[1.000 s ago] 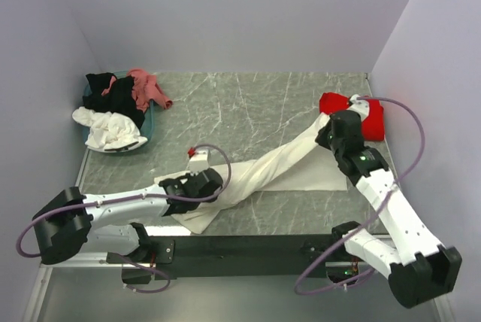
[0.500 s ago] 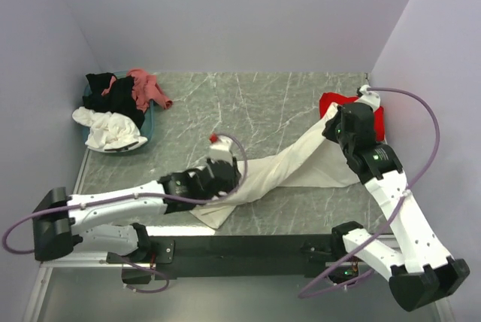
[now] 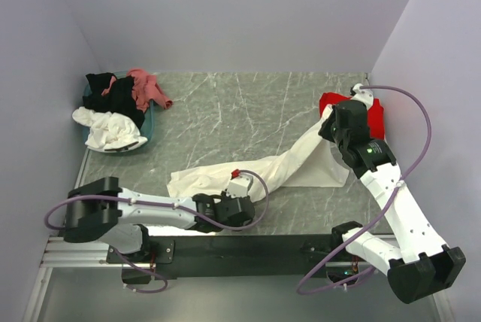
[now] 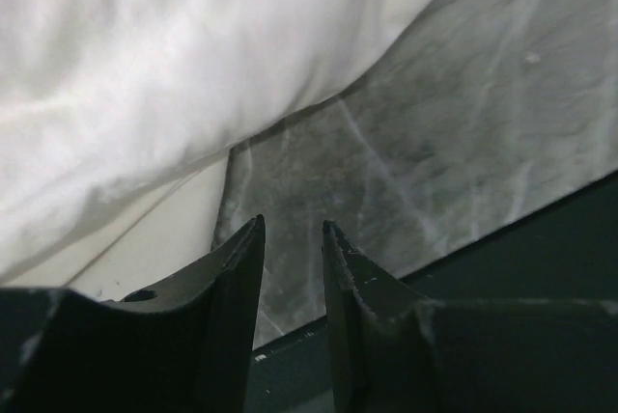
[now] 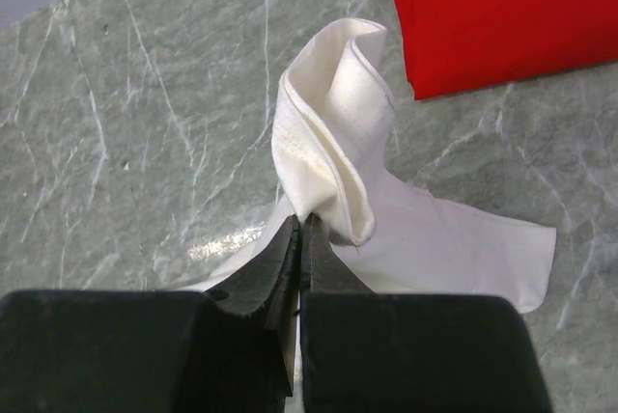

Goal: Fold and stack the t-shirts
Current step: Flatten the tshirt out

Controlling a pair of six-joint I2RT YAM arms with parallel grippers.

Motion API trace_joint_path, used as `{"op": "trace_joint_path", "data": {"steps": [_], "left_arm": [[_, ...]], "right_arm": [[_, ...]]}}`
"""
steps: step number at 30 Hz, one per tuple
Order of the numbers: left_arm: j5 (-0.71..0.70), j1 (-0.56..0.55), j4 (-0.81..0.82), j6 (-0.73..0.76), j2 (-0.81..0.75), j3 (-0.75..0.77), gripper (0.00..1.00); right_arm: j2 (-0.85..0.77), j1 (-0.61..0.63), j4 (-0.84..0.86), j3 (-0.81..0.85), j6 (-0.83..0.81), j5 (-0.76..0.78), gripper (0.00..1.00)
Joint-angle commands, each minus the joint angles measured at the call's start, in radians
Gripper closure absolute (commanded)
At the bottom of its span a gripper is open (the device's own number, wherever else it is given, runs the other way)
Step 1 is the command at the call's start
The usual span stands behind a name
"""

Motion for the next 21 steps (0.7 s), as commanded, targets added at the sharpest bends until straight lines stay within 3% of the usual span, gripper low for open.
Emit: {"op": "trace_joint_path", "data": {"steps": [1,6,13,21], "left_arm": [[0.001,-0.004,-0.001,-0.030,0.061,0.040,0.62],[-0.082,-0.001,-0.084,-0.068,0.124,0.073,0.58],[-0.174,-0.001,-0.165,-0.137,0.084,0.048,0.52],[-0.203,-0.001,-0.251,-0.290,-0.176,-0.083,0.51]], "right_arm": [[-0.014,-0.004,0.047,0.003,-0.015,0.008,1.00],[-0.008,-0.005,0.038,0.027,-0.022,0.013,1.00],[0.005,-0.005,0.042,0.023,-0.027,0.007,1.00],[0.003,-0.005,0.039,0.021,-0.033,0.011,1.00]]}}
